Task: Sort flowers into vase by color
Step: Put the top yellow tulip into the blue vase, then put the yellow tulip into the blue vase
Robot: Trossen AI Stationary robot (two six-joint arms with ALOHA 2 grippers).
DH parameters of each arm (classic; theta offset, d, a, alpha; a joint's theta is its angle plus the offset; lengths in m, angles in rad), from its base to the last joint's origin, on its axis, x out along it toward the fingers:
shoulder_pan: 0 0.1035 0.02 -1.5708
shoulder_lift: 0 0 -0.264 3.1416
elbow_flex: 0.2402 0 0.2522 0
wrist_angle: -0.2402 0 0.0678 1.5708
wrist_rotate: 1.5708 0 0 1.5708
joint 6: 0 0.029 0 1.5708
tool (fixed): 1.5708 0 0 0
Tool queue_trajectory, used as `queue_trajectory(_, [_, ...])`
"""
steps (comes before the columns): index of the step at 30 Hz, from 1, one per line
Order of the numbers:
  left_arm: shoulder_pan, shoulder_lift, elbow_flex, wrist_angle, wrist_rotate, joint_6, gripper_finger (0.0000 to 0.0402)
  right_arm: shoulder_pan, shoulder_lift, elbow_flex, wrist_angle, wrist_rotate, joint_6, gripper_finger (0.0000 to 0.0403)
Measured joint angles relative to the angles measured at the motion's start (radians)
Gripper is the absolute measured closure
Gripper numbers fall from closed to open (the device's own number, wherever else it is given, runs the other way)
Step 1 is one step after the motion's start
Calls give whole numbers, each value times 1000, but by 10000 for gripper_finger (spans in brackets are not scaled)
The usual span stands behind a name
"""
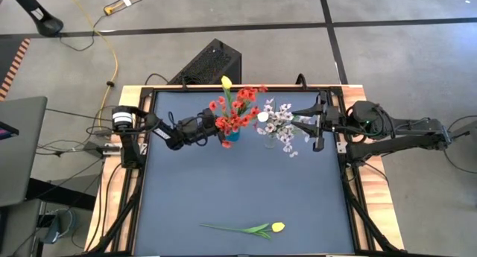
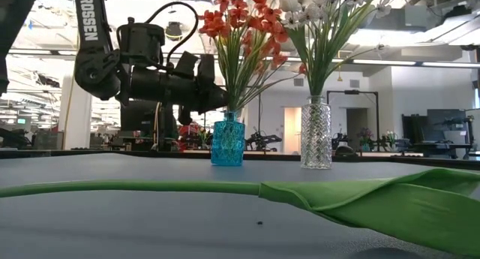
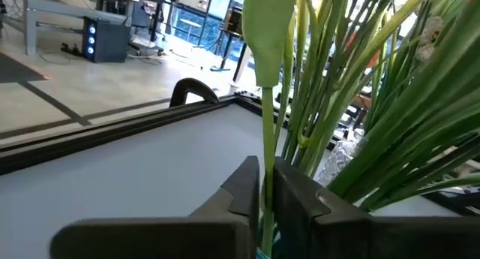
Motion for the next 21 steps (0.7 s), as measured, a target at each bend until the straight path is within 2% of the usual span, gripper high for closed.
queue_trajectory(6, [29,-19,0,-14,63,-19,321,0,0,0,-8,0,5,235])
queue_trajectory(10, [61,-70,-1,-105,132,-34,278,0,0,0,-8,0,8,235])
queue_trajectory(13, [97,-142,-1,-226,237,-35,259,0,0,0,-11,0,8,235])
queue_trajectory(17, [138,-276,-1,-428,379,-16,254,0,0,0,-16,0,8,235])
queue_trajectory(21, [160,-432,-1,-720,410,69,255,0,0,0,-16,0,8,235])
